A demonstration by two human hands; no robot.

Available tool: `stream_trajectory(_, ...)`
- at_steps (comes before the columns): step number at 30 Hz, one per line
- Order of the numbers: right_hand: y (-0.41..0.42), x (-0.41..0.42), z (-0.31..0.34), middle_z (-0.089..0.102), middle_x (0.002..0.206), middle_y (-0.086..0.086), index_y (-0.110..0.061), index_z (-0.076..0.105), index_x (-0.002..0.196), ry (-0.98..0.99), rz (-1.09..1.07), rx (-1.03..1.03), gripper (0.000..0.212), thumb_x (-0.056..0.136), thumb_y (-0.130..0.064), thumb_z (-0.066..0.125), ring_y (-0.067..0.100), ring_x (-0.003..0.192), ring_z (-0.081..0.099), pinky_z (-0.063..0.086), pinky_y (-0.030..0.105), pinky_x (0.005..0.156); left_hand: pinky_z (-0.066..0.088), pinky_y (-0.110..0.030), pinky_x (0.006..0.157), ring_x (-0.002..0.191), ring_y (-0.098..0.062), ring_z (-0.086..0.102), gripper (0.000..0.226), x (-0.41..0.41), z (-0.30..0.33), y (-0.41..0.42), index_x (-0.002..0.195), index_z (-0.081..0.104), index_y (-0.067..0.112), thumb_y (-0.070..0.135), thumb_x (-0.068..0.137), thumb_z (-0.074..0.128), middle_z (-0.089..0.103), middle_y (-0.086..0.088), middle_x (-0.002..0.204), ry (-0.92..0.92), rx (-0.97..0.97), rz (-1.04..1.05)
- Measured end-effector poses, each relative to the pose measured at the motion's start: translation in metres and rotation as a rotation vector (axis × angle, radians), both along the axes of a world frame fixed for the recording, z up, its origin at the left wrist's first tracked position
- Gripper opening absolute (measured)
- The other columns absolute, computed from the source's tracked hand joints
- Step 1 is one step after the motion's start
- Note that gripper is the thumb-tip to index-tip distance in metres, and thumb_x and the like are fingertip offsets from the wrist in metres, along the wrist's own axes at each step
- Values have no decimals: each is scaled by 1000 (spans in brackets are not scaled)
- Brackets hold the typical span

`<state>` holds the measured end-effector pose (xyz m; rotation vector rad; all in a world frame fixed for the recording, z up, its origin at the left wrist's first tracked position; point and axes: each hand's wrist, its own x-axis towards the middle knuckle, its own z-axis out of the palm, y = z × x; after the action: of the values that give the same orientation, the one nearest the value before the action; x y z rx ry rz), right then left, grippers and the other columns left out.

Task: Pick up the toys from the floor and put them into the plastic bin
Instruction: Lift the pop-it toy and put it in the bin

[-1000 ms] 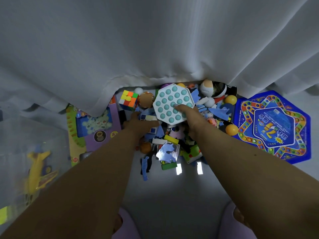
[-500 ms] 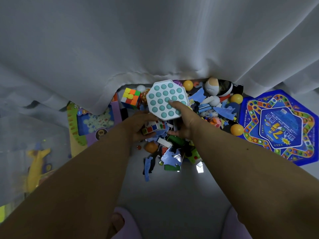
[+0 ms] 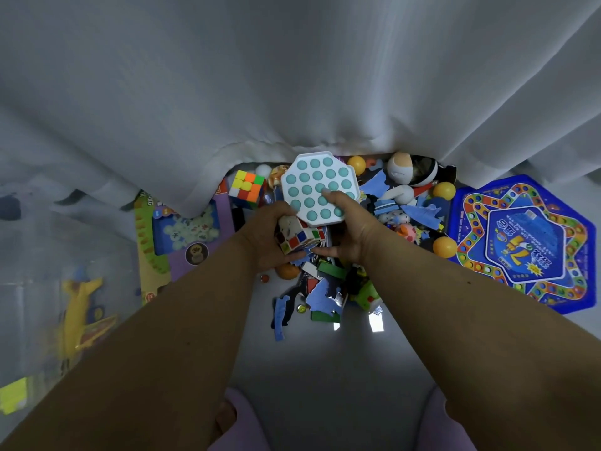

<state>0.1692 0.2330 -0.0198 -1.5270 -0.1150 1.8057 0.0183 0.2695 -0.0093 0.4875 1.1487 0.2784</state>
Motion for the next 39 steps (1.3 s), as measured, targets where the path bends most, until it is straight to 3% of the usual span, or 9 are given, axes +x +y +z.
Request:
stream_trajectory(3,-3,1,3,72,102,3,-23,64,109,-4,-1,9,34,82,-44,63,25,95,67,52,49,88,44,-47,100,110,-27,63,38,3,-1,-2,116,62,28,53,88,53,69,-4,116,5,23,-43)
stream_trajectory(6,-7,0,7,73,95,1,-25,64,102,-7,-7,26,25,83,-42,62,22,90,67,53,47,85,47,-47,98,108,-25,64,47,6,-1,-5,120,60,32,62,85,52,69,-2,116,67,67,-77)
stream_trajectory(13,-14,-3,33,74,98,1,-25,63,111,6,-16,93,32,84,-42,62,21,90,69,54,47,84,48,-49,95,107,-25,64,45,4,25,-9,124,56,36,58,86,55,68,-1,118,83,160,-83)
stream_trajectory(19,-19,-7,75,70,106,2,-25,61,117,-47,-50,143,41,80,-42,67,22,99,65,54,51,83,51,-42,89,105,-23,64,43,1,69,-14,121,58,35,58,85,55,69,1,115,82,209,-75)
stream_trajectory(28,-37,-21,133,72,96,0,-26,61,114,-31,-57,221,35,82,-39,65,19,89,67,56,48,79,54,-46,87,100,-25,68,48,-16,129,-29,120,60,28,56,82,61,73,-4,107,101,260,-47)
stream_trajectory(39,-59,-21,144,71,108,1,-27,61,116,-44,-63,226,38,81,-40,65,21,100,66,56,48,79,54,-42,86,95,-24,68,43,-14,147,-53,116,61,27,55,83,60,72,-4,105,97,260,-49)
